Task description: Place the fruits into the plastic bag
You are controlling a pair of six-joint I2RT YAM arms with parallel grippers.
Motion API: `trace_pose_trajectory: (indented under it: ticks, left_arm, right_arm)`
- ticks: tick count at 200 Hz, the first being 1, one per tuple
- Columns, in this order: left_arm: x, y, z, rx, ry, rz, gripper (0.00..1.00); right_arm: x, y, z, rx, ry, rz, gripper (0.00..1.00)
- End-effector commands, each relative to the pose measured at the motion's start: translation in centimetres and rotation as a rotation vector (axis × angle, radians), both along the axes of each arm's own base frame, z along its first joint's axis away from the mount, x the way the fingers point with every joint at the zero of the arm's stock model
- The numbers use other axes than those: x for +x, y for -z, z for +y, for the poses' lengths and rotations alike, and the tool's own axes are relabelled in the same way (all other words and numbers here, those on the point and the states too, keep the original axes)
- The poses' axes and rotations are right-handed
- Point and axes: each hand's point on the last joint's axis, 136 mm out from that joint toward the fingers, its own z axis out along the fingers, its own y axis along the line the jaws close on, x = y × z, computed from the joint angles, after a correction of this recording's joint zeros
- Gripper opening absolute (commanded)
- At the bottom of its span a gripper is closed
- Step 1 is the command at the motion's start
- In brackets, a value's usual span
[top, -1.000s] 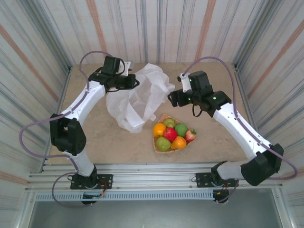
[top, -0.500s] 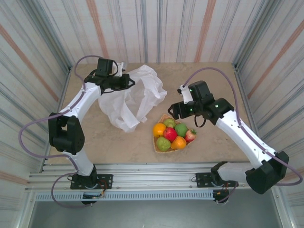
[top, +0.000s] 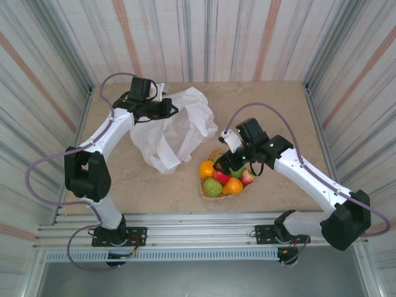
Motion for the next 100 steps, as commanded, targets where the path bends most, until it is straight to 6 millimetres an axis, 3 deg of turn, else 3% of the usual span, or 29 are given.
trace_pose_trajectory:
  ticks: [1,31,100]
  left_arm:
    - [-0.6,-2.1,-0.1,-0.029,-0.002,0.008,0.0]
    - [-0.8,-3.0,0.1,-0.069,-0.004,0.001,0.0]
    - [-0.8,-2.3,-0.5,-0.1,0.003,0.037,0.0]
  right_arm:
    - [-0.7,0.2,-0.5,-0.035,-0.05,-0.078,0.99]
    - [-0.5,1.6,-1.9,-0.148,-0.062,-0.122,1.0]
    - [-1.0,3.2,-0.1,-0.109,-0.162,-0.085,1.0]
